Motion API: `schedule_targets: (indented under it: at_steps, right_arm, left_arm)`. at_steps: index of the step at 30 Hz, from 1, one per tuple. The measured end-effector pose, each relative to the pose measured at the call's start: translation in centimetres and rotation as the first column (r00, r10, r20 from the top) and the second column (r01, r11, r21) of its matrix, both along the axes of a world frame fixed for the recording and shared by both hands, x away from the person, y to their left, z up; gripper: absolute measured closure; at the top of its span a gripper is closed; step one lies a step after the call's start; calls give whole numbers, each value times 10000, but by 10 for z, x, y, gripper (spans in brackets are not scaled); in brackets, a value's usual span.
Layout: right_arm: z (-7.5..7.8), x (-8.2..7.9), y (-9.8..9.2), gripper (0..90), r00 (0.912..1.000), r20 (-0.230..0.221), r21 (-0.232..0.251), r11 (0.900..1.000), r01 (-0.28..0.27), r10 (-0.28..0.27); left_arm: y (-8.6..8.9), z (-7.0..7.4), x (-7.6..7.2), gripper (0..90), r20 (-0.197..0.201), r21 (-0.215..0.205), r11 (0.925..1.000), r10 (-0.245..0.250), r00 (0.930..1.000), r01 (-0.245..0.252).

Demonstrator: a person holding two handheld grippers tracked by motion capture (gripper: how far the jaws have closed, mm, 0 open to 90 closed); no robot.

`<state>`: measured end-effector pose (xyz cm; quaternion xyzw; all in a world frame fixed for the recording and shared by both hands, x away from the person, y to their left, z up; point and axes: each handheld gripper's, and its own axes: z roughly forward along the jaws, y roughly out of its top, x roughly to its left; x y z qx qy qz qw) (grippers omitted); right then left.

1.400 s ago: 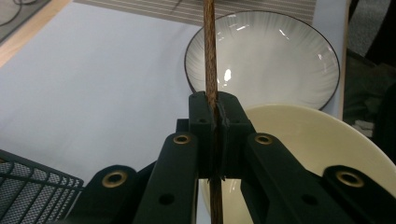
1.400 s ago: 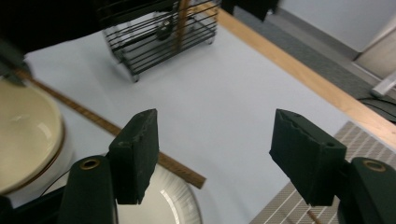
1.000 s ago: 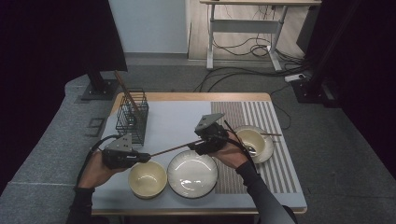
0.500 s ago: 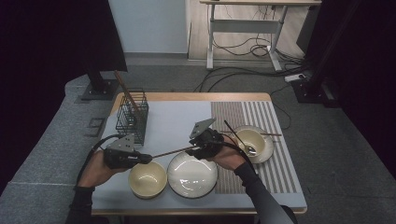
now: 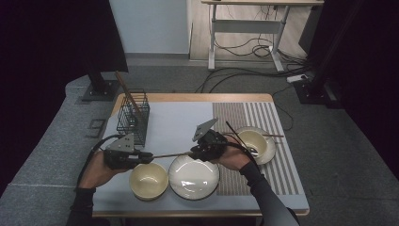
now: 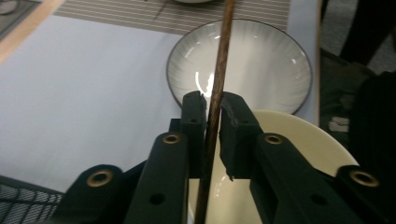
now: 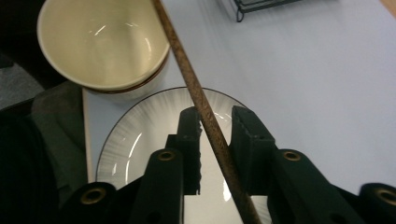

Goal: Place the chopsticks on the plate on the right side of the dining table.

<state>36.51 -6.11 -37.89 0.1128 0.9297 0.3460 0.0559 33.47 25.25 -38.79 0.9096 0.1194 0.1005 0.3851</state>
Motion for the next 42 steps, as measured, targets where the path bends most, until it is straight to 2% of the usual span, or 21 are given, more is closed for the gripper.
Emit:
schedule_targets:
  at_steps: [5,8,12,16,18,20,23,25,29,33,34,38,39,42]
  right_arm:
    - [2,-5,1,804,9985,-294,149,9988,-457,461]
    - [2,-6,1,833,9963,-431,271,9970,-731,742]
    - [2,-9,1,839,9955,-446,250,9963,-824,834]
    - [3,-9,-2,839,9974,-346,351,9975,-613,625]
    - [2,-8,-4,839,9986,-233,298,9985,-459,466]
    - [2,-8,-6,839,9991,-176,287,9989,-369,374]
    - [2,-7,-9,839,9999,-91,286,9995,-131,134]
    - [2,-7,-11,839,10000,-96,317,9995,-19,22]
    - [2,-7,-16,839,9999,-38,376,9992,162,-161]
    - [2,-6,-22,839,9992,20,414,9984,386,-387]
    - [2,-6,-23,839,9990,35,422,9981,445,-447]
    - [3,-5,-30,839,9973,70,504,9961,721,-726]
    - [3,-5,-31,839,9970,10,549,9955,767,-769]
    - [3,-4,-35,839,9951,23,536,9936,990,-993]
  left_arm:
    - [0,1,1,704,244,-72,9989,465,9986,-463]
    - [0,1,2,616,376,-186,9969,767,9963,-760]
    - [-1,0,1,472,668,-192,9914,1302,9892,-1292]
    - [3,2,1,340,843,-416,9821,1866,9788,-1836]
    - [5,3,1,280,810,-640,9761,2125,9738,-2077]
    - [7,2,0,202,802,-689,9700,2383,9679,-2331]
    - [11,-2,0,145,678,-809,9589,2776,9583,-2720]
    - [16,-5,0,133,500,-858,9521,2982,9532,-2934]
    - [27,-10,-2,80,339,-1243,9324,3459,9377,-3394]
    - [34,-15,-3,15,362,-1109,9178,3870,9214,-3812]
    - [36,-16,-4,2,341,-1121,9109,4028,9146,-3970]
    - [45,-19,-6,0,375,-1217,8934,4395,8974,-4325]
    - [48,-20,-8,0,363,-1289,8870,4510,8918,-4434]
    - [56,-22,-10,0,315,-1340,8773,4685,8829,-4608]
